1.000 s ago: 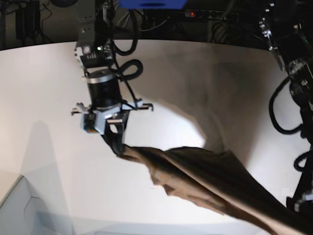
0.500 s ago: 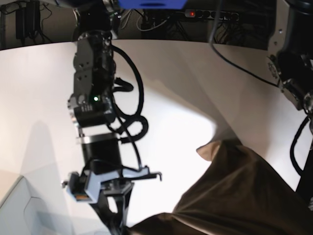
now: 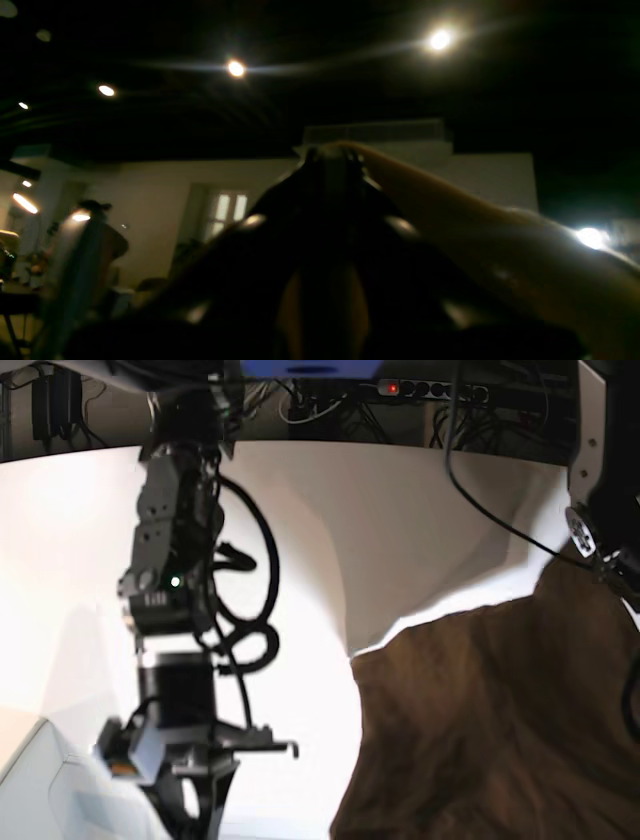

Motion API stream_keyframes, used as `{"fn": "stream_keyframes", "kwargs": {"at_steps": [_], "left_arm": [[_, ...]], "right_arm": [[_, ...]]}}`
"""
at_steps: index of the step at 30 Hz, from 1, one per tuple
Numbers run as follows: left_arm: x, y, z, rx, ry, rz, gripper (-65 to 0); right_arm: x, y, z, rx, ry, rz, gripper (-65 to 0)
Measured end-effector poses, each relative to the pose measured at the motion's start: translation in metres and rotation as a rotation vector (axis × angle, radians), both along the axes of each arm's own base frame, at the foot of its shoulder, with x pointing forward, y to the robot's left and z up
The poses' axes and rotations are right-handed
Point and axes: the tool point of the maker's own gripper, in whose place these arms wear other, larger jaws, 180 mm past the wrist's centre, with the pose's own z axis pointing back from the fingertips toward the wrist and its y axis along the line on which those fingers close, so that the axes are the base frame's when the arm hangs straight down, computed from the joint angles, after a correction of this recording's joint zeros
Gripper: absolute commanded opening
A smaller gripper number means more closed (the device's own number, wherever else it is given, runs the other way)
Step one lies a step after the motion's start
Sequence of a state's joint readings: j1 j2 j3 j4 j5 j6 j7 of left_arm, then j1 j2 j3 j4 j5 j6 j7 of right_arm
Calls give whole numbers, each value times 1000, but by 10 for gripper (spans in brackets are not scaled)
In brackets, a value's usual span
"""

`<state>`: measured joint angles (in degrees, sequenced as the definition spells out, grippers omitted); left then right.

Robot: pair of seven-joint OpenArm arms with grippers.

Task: Layout the t-shirt on the table in an organized manner, then fold the t-shirt properly
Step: 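Raise the shirt high with both grippers and shake it out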

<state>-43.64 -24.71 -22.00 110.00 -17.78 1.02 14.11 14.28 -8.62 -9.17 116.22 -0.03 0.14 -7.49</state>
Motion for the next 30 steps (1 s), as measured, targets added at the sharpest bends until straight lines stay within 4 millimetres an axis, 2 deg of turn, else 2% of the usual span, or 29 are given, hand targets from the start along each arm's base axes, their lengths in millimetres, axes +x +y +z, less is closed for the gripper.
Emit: {"fn": "stream_keyframes", "kwargs": {"at_steps": [2, 4, 8, 10, 12, 15, 20, 23, 25, 27, 30], "left_arm": [[19, -9, -22, 14, 73, -33, -645], [35, -8, -49, -11, 164, -35, -644], [51, -10, -95, -73, 259, -65, -642], [57, -8, -113, -75, 303, -61, -642], [66, -3, -143, -96, 382, -59, -642], [79, 5, -178, -125, 486, -46, -641], [91, 15, -192, -156, 518, -36, -641], [108, 14, -194, -188, 540, -54, -641], [125, -2, -188, -180, 537, -97, -641], [143, -25, -185, -170, 550, -149, -641], [177, -76, -199, -157, 609, -253, -641]], "right_arm": [[-2, 0, -14, 1, 33, -1, -650], [-3, -2, -20, 2, 47, -7, -650], [0, -8, -36, 4, 96, -24, -650], [7, -5, -38, 0, 103, -16, -650], [17, -3, -41, -5, 113, -14, -650], [36, 4, -58, -19, 169, -3, -650], [67, 9, -92, -38, 274, 5, -650], [73, -17, -99, -8, 299, -53, -650], [64, -36, -102, 12, 300, -99, -650], [47, -47, -113, 19, 310, -128, -650], [23, -51, -159, 13, 431, -139, -650]]}}
